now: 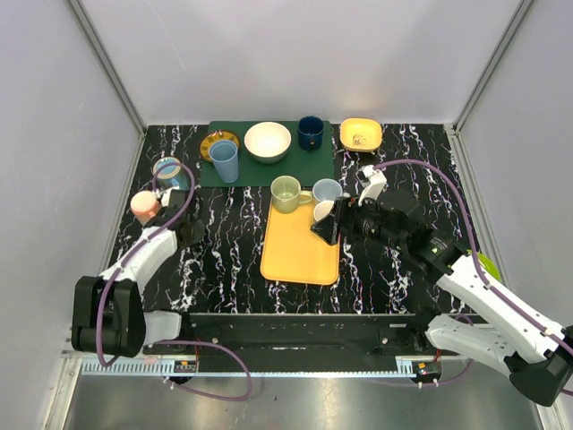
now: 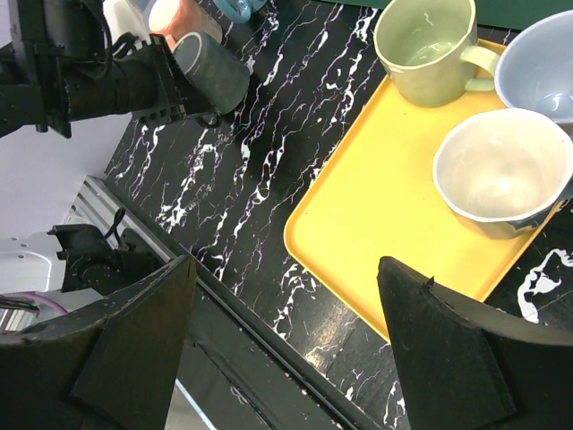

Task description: Turn the mug right side up

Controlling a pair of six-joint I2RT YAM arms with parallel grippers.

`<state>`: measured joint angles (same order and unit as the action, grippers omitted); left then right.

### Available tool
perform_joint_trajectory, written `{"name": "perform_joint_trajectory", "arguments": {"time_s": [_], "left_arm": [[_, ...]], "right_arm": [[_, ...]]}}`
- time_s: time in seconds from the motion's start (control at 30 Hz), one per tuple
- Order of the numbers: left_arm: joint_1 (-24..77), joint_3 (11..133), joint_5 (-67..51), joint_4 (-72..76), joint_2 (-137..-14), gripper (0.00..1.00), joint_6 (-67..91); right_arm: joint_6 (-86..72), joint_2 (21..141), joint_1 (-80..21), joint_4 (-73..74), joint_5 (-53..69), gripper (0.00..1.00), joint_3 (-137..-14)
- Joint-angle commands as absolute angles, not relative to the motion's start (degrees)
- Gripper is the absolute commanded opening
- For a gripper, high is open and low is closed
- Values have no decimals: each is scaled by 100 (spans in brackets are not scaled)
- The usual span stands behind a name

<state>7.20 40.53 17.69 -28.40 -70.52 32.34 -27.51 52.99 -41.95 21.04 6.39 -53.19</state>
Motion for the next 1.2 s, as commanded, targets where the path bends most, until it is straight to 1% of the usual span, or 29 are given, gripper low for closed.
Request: {"name": "perform_joint_trajectory", "arguments": {"time_s": [0.0,0.13,0.3,0.37,0.4,0.43,0.47,0.57,0.63,0.67,0.8,0.83,0.87,0.9,0.97,1.03,1.1,1.17], "left_arm": [[493,4473,1495,-1934,-7285,0,3243],[334,4605,1301,-1793,-7812,0,3313],[176,4825,1301,-1810,-8173,0,3278],[141,4843,1231,-1846,-8244,12,3278],[132,4817,1187,-1889,-8244,23,3296],[141,4773,1178,-1898,-8157,41,3322],[141,4677,1213,-1925,-8104,48,3331],[132,4422,1257,-2004,-7709,60,3384],[141,4325,1222,-2100,-7350,63,3401],[141,4246,1169,-2161,-7208,67,3436],[176,3982,784,-2364,-6269,73,3603],[211,3938,695,-2390,-5840,73,3638],[359,3842,555,-2417,-5618,75,3691],[482,3789,493,-2434,-5407,80,3761],[955,3675,448,-2417,-4906,81,3849],[1316,3569,448,-2330,-4590,82,4042],[1905,3428,509,-2189,-4491,83,4217],[2431,3331,588,-2101,-4438,83,4306]], "right_arm": [[-2769,5282,-4227,1978,475,88,-5361],[-2751,5317,-4219,2004,483,88,-5344],[-2681,5309,-4219,2100,440,88,-5361],[-2637,5317,-4227,2127,387,88,-5361],[-2628,5326,-4219,2144,369,89,-5361],[-2619,5326,-4227,2145,352,89,-5370],[-2593,5326,-4219,2162,325,89,-5370],[-2532,5335,-4219,2258,185,89,-5388],[-2496,5335,-4227,2338,27,89,-5396],[-2453,5335,-4228,2373,-148,89,-5414],[-2330,5527,-4219,2751,-1281,89,-5528],[-2233,5581,-4227,2760,-1762,89,-5528],[-2076,5633,-4210,2786,-2045,89,-5528],[-1996,5782,-4201,2777,-2431,89,-5528],[-1803,5975,-4140,2777,-2601,91,-5590],[-1880,6239,-3807,2760,-2392,95,-5695],[-2064,6528,-3500,2655,-1945,96,-5791],[-2293,6714,-3147,2375,-1741,91,-5906]]}}
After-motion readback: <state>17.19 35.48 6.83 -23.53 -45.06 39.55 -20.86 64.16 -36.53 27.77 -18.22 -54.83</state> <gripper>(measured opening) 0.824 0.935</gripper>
